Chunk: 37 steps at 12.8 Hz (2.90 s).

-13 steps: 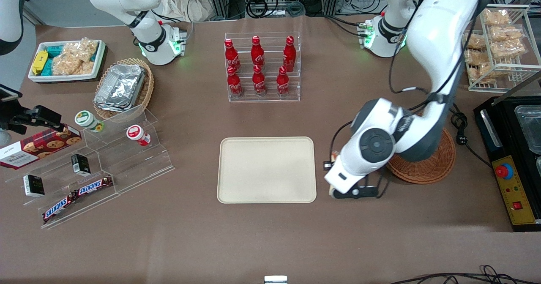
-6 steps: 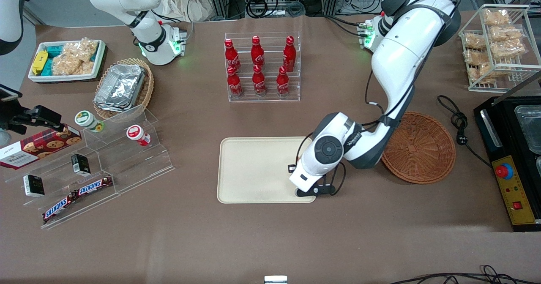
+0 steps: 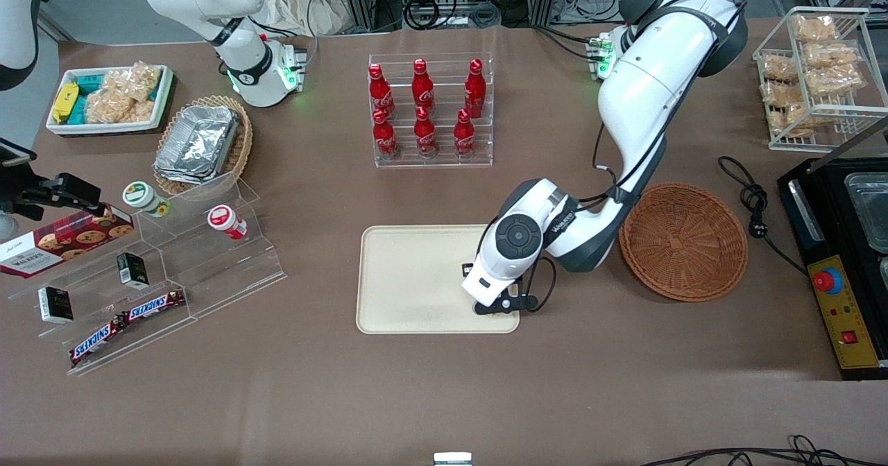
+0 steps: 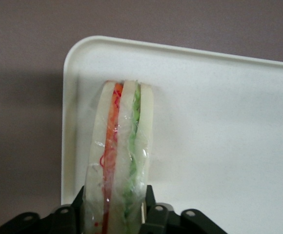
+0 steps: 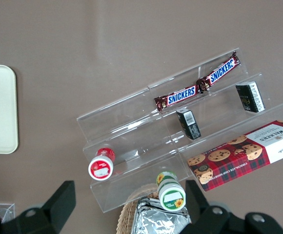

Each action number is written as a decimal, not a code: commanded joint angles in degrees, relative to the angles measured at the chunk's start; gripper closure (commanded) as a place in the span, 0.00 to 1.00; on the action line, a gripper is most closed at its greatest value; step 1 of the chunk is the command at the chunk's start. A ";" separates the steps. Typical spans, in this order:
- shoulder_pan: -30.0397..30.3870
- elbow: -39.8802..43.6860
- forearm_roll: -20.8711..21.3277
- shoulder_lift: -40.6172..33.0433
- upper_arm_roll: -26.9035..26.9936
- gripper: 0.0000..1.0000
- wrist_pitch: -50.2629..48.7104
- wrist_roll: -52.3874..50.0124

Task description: Place sandwich from basket to tray

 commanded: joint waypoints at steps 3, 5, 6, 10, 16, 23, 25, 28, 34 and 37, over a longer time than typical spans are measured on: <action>0.78 -0.71 1.81 -5.77 0.20 0.00 -7.51 -2.36; 3.05 -3.68 1.89 -11.38 0.91 0.00 -11.04 -1.83; 4.20 -7.71 1.89 -15.59 0.91 0.00 -10.97 -1.83; 11.05 -23.80 2.33 -31.77 0.82 0.00 -10.18 -1.21; 18.34 -28.75 -2.12 -40.76 0.73 0.00 -10.17 6.84; 21.61 -27.70 -7.59 -46.21 2.04 0.00 -11.41 14.42; 18.56 -27.00 -9.87 -46.48 8.26 0.00 -11.14 20.81; 9.07 -26.30 -13.74 -47.44 24.16 0.00 -11.49 33.64; 8.34 -8.30 -16.74 -40.26 28.95 0.00 -27.64 43.26; 8.51 -7.75 -20.08 -39.89 29.12 0.00 -29.77 43.17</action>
